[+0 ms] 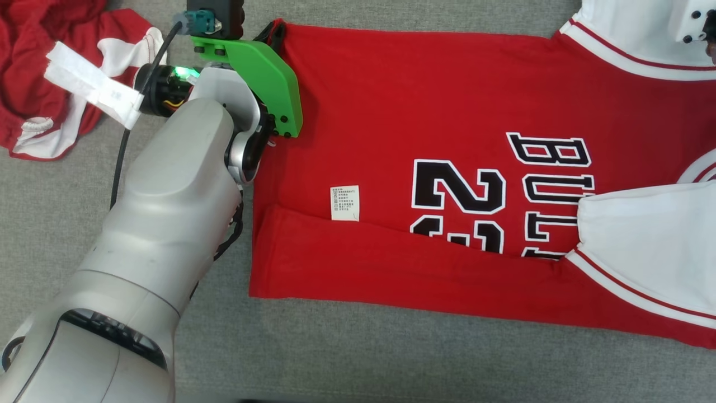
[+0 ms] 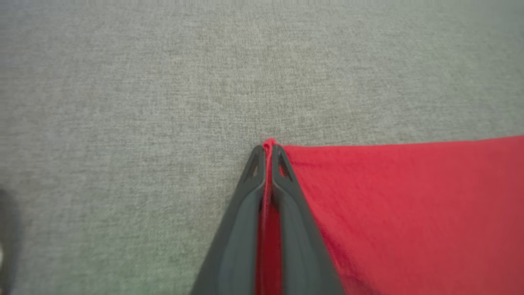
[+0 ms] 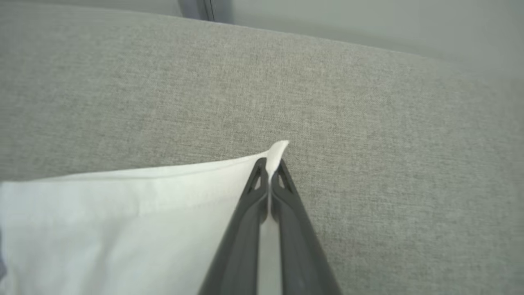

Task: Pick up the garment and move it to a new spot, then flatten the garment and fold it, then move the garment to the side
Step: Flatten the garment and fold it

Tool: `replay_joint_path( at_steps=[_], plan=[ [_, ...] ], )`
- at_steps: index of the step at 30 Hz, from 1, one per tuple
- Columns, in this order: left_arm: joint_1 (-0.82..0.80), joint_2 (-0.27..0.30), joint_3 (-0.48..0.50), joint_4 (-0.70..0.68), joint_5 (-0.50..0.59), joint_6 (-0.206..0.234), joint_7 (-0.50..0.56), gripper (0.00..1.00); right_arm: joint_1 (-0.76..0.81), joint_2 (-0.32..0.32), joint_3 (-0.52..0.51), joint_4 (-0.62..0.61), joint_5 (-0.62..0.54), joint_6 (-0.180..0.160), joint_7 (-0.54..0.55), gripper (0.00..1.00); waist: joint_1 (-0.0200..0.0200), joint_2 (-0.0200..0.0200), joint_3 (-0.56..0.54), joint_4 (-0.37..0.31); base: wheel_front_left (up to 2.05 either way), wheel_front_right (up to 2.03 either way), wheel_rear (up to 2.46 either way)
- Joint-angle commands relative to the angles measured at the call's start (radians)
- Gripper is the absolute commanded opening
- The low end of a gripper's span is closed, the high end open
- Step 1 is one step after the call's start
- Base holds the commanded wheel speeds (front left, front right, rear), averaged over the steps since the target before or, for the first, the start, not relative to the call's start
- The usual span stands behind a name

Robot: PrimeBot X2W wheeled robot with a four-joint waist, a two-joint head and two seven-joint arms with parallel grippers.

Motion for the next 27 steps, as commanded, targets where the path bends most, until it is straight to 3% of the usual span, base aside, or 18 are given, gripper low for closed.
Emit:
replay_joint_path(
  at_steps=[1,8,17,27],
  plan=[
    [0.039,0.004,-0.003,0.031,-0.010,0.003,0.005,0.00,0.018,0.000,0.007,-0.014,0.010,-0.002,-0.025,0.00,0.0000,-0.0001,-0.019,-0.005,0.00,0.00,0.00],
    [0.049,0.009,0.011,0.042,-0.021,-0.022,-0.066,0.00,0.082,-0.031,0.066,-0.074,0.114,-0.002,-0.115,0.00,0.0000,-0.0001,-0.087,-0.018,0.00,0.00,0.00],
    [0.126,0.017,0.004,0.054,-0.033,-0.079,-0.129,0.00,0.287,-0.132,0.175,-0.233,0.234,-0.002,-0.170,0.00,0.0000,-0.0001,-0.193,-0.040,0.00,0.00,0.00],
    [0.252,0.036,-0.025,0.057,-0.015,-0.128,-0.243,0.00,0.586,-0.176,0.169,-0.425,0.321,-0.001,-0.156,0.00,0.0000,-0.0001,-0.300,-0.076,0.00,0.00,0.00]
  ],
)
